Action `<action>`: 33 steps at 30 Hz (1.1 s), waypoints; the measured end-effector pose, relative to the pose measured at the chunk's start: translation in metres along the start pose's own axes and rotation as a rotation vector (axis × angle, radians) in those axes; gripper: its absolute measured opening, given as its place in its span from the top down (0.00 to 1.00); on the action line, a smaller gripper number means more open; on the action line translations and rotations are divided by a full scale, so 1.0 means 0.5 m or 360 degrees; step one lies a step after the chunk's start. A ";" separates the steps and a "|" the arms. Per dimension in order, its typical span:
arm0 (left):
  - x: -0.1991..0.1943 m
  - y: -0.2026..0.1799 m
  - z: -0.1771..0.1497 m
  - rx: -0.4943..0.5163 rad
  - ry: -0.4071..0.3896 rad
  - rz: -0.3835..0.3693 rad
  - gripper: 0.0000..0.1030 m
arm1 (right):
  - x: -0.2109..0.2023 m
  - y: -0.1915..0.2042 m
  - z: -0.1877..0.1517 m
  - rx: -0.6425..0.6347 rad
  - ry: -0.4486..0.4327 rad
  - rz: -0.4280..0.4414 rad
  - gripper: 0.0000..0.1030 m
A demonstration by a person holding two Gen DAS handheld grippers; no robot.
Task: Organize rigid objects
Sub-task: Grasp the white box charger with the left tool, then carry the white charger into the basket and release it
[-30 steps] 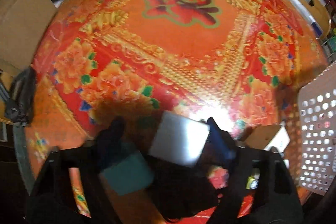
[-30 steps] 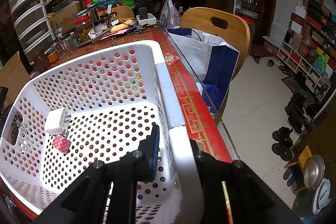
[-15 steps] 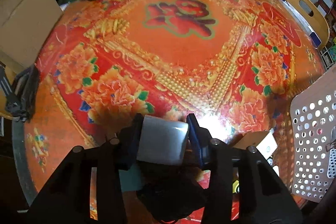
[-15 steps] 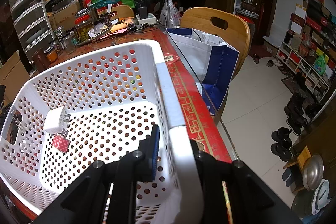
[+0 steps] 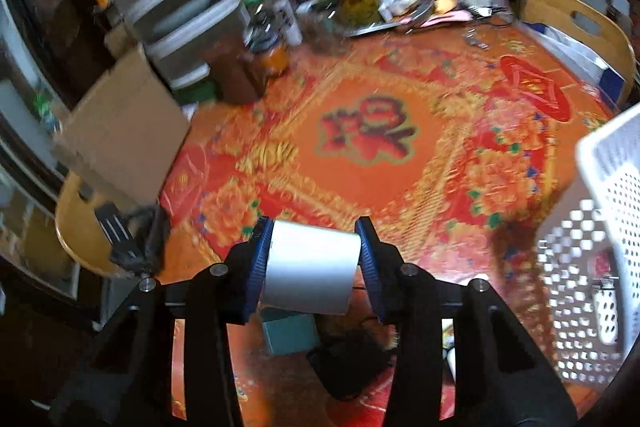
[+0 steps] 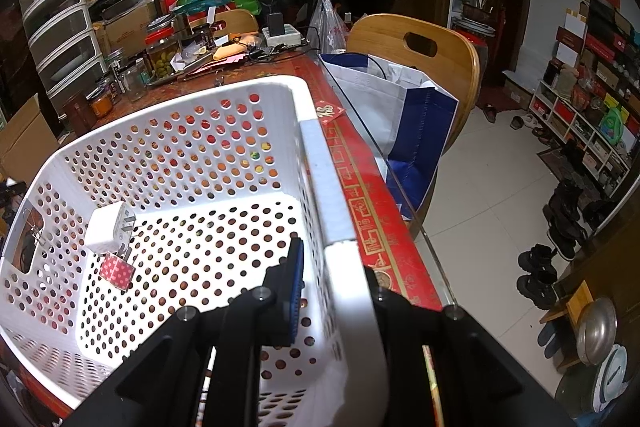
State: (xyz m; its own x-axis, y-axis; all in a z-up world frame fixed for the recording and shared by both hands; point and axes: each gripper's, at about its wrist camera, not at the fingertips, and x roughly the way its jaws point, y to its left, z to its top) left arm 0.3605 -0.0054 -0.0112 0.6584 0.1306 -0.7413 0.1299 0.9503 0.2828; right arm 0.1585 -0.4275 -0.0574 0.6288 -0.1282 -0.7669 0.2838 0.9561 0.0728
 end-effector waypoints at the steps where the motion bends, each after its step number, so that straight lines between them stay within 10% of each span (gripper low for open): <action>1: -0.020 -0.013 0.007 0.0026 -0.0027 -0.0006 0.62 | 0.000 0.000 0.000 0.0001 0.0000 0.0000 0.85; 18: -0.247 -0.236 0.079 0.0319 -0.0293 -0.0173 0.63 | -0.001 0.001 0.003 -0.0005 0.0002 0.0004 0.85; 33: -0.241 -0.504 0.049 0.0680 -0.0197 -0.0325 0.63 | 0.002 0.002 0.004 -0.0012 0.0000 0.0030 0.85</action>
State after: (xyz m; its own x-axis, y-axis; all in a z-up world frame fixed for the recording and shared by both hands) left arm 0.2666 -0.2673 0.0218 0.6677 -0.1059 -0.7369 0.5414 0.7485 0.3829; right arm 0.1609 -0.4274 -0.0567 0.6339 -0.1101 -0.7655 0.2665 0.9603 0.0826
